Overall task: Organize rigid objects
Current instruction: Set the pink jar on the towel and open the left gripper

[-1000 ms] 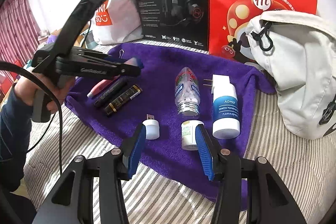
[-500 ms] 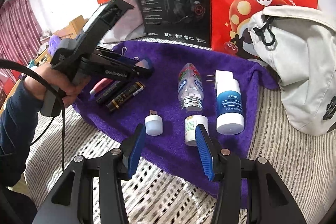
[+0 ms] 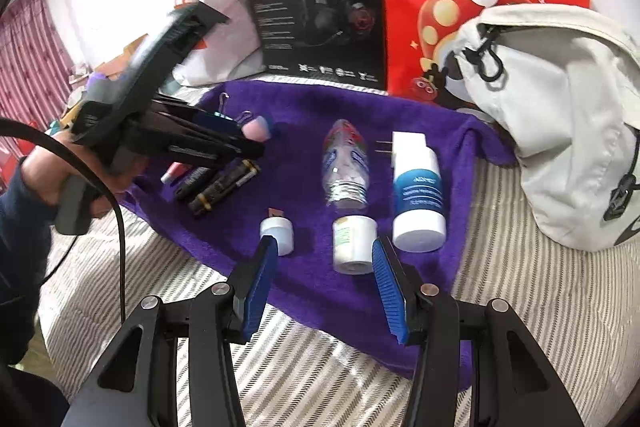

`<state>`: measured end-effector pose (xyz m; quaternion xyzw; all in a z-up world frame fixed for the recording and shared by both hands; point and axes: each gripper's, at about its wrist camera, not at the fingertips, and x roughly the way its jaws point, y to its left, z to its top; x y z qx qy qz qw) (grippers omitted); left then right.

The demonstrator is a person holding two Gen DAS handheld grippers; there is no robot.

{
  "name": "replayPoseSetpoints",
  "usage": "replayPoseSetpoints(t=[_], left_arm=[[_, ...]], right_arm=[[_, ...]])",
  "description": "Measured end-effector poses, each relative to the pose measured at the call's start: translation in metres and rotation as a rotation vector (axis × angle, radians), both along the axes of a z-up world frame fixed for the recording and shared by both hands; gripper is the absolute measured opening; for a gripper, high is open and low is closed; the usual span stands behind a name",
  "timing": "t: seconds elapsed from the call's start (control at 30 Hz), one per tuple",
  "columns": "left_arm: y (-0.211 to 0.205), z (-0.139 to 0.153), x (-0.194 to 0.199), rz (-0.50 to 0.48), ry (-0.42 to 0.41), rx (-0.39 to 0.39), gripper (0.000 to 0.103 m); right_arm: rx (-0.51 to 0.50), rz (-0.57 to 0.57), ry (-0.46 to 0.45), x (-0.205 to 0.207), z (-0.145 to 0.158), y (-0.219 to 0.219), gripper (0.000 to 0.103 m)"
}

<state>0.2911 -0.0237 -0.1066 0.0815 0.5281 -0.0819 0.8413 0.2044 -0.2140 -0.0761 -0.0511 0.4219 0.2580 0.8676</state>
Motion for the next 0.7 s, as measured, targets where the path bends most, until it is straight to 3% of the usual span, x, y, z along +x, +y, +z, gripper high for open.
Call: replayPoseSetpoints(t=[0.1,0.13,0.27,0.4,0.47,0.6,0.7], left_arm=[[0.001,0.015,-0.015,-0.009,-0.022,0.006,0.057],[0.0,0.02,-0.021,-0.015,-0.034,0.011,0.063],[0.0,0.04,-0.049,-0.028,-0.09,0.027,0.079],[0.003,0.053,-0.079,-0.009,-0.141,0.072,0.092],[0.004,0.056,-0.092,0.001,-0.154,0.087,0.094],[0.01,0.059,-0.114,0.027,-0.172,0.074,0.095],[0.015,0.06,-0.132,0.041,-0.182,0.029,0.101]], right_arm=[[-0.017,-0.016,-0.012,-0.001,0.002,-0.001,0.05],[-0.019,-0.02,-0.019,-0.001,0.004,-0.001,0.051],[-0.018,-0.033,-0.055,-0.006,0.014,0.002,0.072],[-0.019,-0.059,-0.085,-0.01,0.027,0.009,0.081],[-0.021,-0.087,-0.086,-0.014,0.03,0.012,0.089],[-0.007,-0.136,-0.033,-0.021,0.028,0.016,0.09],[-0.039,-0.186,-0.002,-0.027,0.022,0.018,0.092]])
